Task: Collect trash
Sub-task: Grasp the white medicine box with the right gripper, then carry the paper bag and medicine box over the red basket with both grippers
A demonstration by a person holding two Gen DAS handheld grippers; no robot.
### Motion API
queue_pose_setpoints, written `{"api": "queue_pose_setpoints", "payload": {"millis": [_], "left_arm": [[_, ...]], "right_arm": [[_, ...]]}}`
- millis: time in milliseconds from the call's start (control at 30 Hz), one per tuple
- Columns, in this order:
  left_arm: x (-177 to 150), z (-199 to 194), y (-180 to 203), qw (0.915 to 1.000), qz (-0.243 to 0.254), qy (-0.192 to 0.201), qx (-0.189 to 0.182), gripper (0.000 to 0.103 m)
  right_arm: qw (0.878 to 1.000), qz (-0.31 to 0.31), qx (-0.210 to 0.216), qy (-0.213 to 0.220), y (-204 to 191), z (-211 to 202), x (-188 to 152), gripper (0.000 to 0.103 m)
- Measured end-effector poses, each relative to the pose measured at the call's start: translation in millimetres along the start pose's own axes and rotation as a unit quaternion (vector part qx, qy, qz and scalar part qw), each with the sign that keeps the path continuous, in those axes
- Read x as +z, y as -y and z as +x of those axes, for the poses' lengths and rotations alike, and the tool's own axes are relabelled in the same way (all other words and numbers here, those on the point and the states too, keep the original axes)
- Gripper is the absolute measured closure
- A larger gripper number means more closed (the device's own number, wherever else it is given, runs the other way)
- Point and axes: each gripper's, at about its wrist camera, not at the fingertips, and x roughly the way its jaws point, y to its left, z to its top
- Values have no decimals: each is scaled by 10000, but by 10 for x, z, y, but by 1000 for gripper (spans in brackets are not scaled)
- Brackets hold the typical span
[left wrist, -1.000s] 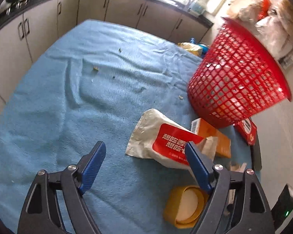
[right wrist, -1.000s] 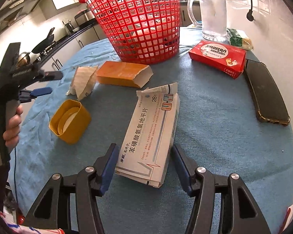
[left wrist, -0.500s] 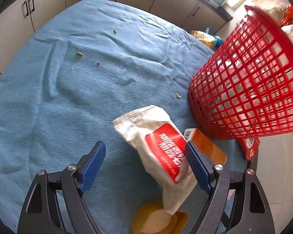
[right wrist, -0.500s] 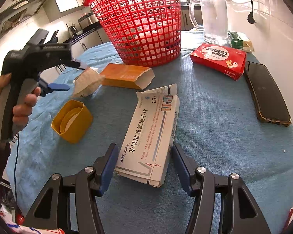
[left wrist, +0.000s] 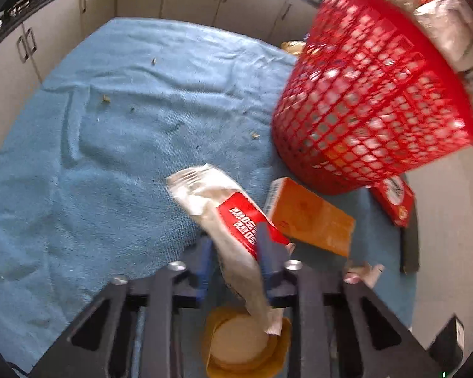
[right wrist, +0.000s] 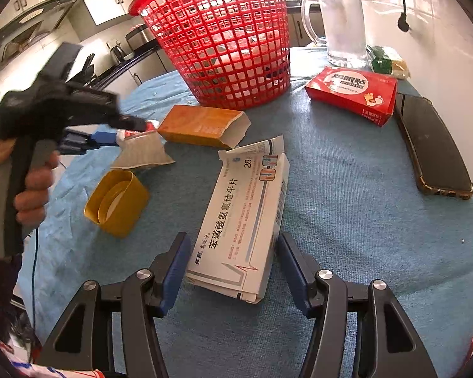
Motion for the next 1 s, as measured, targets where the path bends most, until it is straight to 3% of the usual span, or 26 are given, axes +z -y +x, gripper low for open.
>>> {"api": "queue_pose_setpoints", "payload": {"millis": [33,133,267,533,1000], "left_arm": [[-22,-75,-6,10000,38,47,19,86],[-106,-300,-22,9994,162,267,165,90],[-241,-568,-1,9977,380,502,266,92],[-527,-1082,-71,9936,571,909,355,93],[-853,-1650,54,9796,1120,1560,594,93]], "right_arm": [[10000,24,6,-22,7,4,11,41],[9999,20,-134,-57,2,4,35,57],[9994,311,109,-65,110,-44,79,77],[9994,215,133,249,-26,-337,44,88],[9983,-187,47,554,-340,-760,-39,88]]}}
